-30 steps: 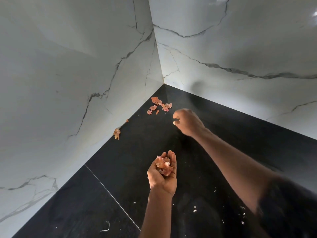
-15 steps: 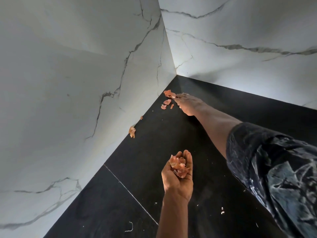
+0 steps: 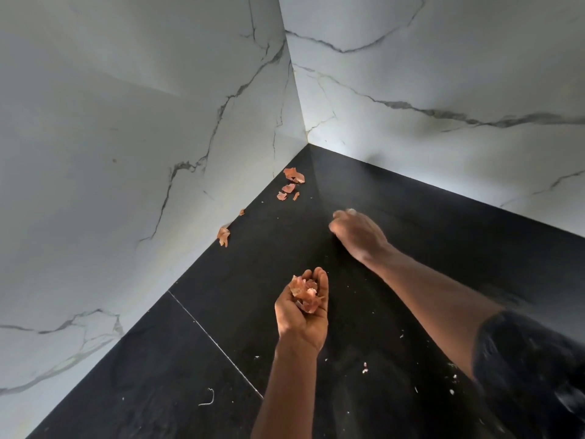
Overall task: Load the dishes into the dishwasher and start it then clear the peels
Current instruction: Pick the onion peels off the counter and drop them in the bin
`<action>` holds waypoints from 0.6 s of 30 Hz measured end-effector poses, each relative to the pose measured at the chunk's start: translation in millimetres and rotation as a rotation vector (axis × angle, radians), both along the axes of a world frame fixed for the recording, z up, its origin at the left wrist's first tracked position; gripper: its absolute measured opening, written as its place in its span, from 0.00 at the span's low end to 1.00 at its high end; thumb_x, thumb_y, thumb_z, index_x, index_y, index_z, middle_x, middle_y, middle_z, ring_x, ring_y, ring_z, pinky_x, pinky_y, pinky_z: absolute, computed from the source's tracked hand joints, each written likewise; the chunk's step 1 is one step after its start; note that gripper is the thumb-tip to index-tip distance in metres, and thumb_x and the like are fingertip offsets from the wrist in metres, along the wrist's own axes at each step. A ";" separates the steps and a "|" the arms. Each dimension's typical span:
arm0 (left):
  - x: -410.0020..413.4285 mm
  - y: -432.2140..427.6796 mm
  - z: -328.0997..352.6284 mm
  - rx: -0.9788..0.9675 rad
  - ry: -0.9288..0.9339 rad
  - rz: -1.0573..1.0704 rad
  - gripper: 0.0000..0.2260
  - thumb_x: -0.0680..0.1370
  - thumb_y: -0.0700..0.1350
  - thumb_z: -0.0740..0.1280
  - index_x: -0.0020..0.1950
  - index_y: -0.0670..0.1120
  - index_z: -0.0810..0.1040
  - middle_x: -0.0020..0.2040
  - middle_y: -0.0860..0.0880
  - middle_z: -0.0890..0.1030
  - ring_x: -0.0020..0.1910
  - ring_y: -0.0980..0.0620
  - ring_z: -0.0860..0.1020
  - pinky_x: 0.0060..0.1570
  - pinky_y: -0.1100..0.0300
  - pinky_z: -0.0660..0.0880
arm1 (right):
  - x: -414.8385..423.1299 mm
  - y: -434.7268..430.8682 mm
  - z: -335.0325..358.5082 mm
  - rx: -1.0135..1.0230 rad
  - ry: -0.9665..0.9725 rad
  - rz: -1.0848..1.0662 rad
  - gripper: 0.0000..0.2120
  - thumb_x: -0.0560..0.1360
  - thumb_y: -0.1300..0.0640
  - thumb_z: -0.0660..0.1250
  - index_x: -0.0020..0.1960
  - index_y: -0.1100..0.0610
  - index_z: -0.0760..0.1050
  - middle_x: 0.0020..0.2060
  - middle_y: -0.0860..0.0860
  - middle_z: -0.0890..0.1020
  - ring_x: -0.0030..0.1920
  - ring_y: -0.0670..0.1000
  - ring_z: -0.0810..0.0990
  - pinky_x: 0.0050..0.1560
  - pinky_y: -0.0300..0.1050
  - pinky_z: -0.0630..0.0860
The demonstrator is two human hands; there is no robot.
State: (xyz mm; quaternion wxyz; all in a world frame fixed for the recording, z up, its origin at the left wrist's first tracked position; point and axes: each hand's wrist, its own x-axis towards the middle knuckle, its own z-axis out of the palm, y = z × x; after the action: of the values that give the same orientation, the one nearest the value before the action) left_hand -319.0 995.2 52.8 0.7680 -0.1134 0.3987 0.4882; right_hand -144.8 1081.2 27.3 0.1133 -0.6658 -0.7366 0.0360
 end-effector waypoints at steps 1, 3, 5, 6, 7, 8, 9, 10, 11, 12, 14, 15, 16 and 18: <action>0.1 -2.2 -0.1 0.008 0.008 -0.003 0.12 0.82 0.41 0.61 0.55 0.33 0.78 0.51 0.35 0.83 0.46 0.40 0.85 0.42 0.51 0.84 | -1.4 -10.8 -2.5 -0.015 0.008 -0.016 0.07 0.78 0.64 0.67 0.42 0.59 0.78 0.40 0.53 0.79 0.44 0.53 0.80 0.42 0.42 0.74; 0.4 -8.6 2.3 0.010 0.013 -0.011 0.12 0.82 0.41 0.61 0.55 0.34 0.79 0.50 0.35 0.83 0.45 0.40 0.85 0.43 0.51 0.84 | -0.7 -33.7 -6.0 -0.041 0.098 -0.102 0.05 0.76 0.66 0.68 0.45 0.59 0.81 0.41 0.53 0.82 0.45 0.54 0.83 0.45 0.46 0.80; 2.4 -17.8 5.2 0.009 0.010 -0.016 0.12 0.82 0.41 0.61 0.55 0.34 0.79 0.51 0.35 0.83 0.45 0.40 0.85 0.44 0.51 0.84 | 4.6 -56.9 -1.7 -0.049 0.266 -0.237 0.09 0.76 0.66 0.69 0.49 0.56 0.85 0.44 0.53 0.86 0.46 0.52 0.85 0.49 0.45 0.82; 3.8 -21.0 6.2 0.012 0.010 -0.016 0.12 0.82 0.41 0.61 0.56 0.34 0.79 0.52 0.35 0.83 0.45 0.40 0.85 0.45 0.51 0.84 | 6.8 -68.4 5.0 -0.023 0.344 -0.291 0.09 0.77 0.66 0.69 0.50 0.55 0.86 0.46 0.52 0.87 0.46 0.49 0.85 0.50 0.42 0.81; 4.7 -26.0 7.2 0.010 0.006 -0.018 0.12 0.82 0.41 0.61 0.56 0.34 0.79 0.51 0.35 0.83 0.45 0.40 0.85 0.45 0.52 0.84 | 6.5 -83.4 15.8 0.005 0.409 -0.327 0.09 0.77 0.66 0.69 0.50 0.55 0.86 0.46 0.51 0.87 0.46 0.47 0.85 0.50 0.38 0.80; 5.9 -29.3 8.4 0.013 -0.002 -0.020 0.12 0.82 0.41 0.60 0.55 0.34 0.79 0.51 0.35 0.83 0.45 0.40 0.85 0.45 0.52 0.84 | 3.5 -97.7 28.6 0.032 0.469 -0.345 0.09 0.77 0.66 0.70 0.50 0.56 0.86 0.46 0.50 0.87 0.45 0.44 0.84 0.50 0.36 0.78; 7.1 -34.1 9.4 0.015 -0.012 -0.025 0.12 0.82 0.41 0.60 0.54 0.34 0.79 0.49 0.35 0.83 0.45 0.40 0.85 0.45 0.51 0.84 | -1.6 -114.9 42.5 0.063 0.519 -0.343 0.08 0.76 0.65 0.71 0.50 0.56 0.86 0.45 0.49 0.87 0.44 0.43 0.84 0.49 0.34 0.78; 9.1 -37.9 10.6 0.019 -0.022 -0.033 0.12 0.82 0.40 0.59 0.53 0.34 0.79 0.48 0.35 0.83 0.44 0.40 0.85 0.45 0.51 0.84 | -8.6 -130.9 55.6 0.096 0.551 -0.322 0.08 0.76 0.65 0.71 0.51 0.56 0.86 0.45 0.48 0.87 0.43 0.42 0.83 0.49 0.34 0.79; 11.4 -41.8 11.2 0.019 -0.031 -0.043 0.12 0.83 0.40 0.59 0.51 0.34 0.79 0.48 0.35 0.83 0.44 0.40 0.85 0.44 0.51 0.84 | -17.9 -146.8 67.7 0.124 0.556 -0.289 0.07 0.76 0.64 0.72 0.51 0.56 0.86 0.45 0.48 0.86 0.42 0.41 0.83 0.48 0.33 0.79; 14.0 -47.2 11.4 0.016 -0.033 -0.062 0.13 0.83 0.41 0.59 0.50 0.34 0.79 0.47 0.36 0.83 0.43 0.40 0.84 0.43 0.52 0.84 | -29.3 -162.9 77.9 0.128 0.547 -0.252 0.07 0.76 0.64 0.71 0.51 0.56 0.85 0.45 0.47 0.86 0.42 0.41 0.82 0.46 0.33 0.79; 18.3 -57.8 8.3 0.009 -0.009 -0.118 0.13 0.82 0.41 0.58 0.47 0.37 0.80 0.44 0.39 0.82 0.42 0.44 0.83 0.44 0.55 0.82 | -53.4 -188.4 92.2 0.083 0.551 -0.199 0.08 0.79 0.64 0.68 0.50 0.56 0.85 0.45 0.47 0.84 0.41 0.41 0.82 0.45 0.34 0.80; 19.4 -63.6 5.3 0.004 0.006 -0.151 0.14 0.82 0.42 0.58 0.46 0.39 0.81 0.44 0.41 0.82 0.42 0.45 0.82 0.46 0.56 0.80 | -63.7 -197.4 96.5 0.058 0.546 -0.188 0.09 0.80 0.63 0.66 0.51 0.56 0.85 0.46 0.47 0.84 0.42 0.42 0.82 0.44 0.36 0.80; 20.0 -69.2 3.7 0.015 0.021 -0.194 0.15 0.82 0.44 0.58 0.46 0.40 0.82 0.44 0.42 0.81 0.43 0.46 0.81 0.48 0.56 0.77 | -72.4 -204.8 98.6 0.037 0.531 -0.182 0.10 0.80 0.63 0.65 0.51 0.56 0.84 0.46 0.47 0.83 0.42 0.43 0.82 0.43 0.37 0.80; 18.5 -80.6 1.7 0.054 0.015 -0.304 0.17 0.82 0.48 0.58 0.50 0.40 0.84 0.48 0.42 0.82 0.48 0.43 0.82 0.53 0.54 0.76 | -88.1 -220.6 102.5 0.019 0.494 -0.163 0.11 0.80 0.64 0.63 0.54 0.57 0.83 0.48 0.47 0.82 0.44 0.44 0.81 0.45 0.35 0.78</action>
State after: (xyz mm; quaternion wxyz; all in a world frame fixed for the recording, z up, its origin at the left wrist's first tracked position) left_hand -300.5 914.6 54.5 0.8328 -0.0275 0.4039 0.3775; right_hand -232.9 860.6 129.8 0.2985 -0.6929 -0.6308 0.1814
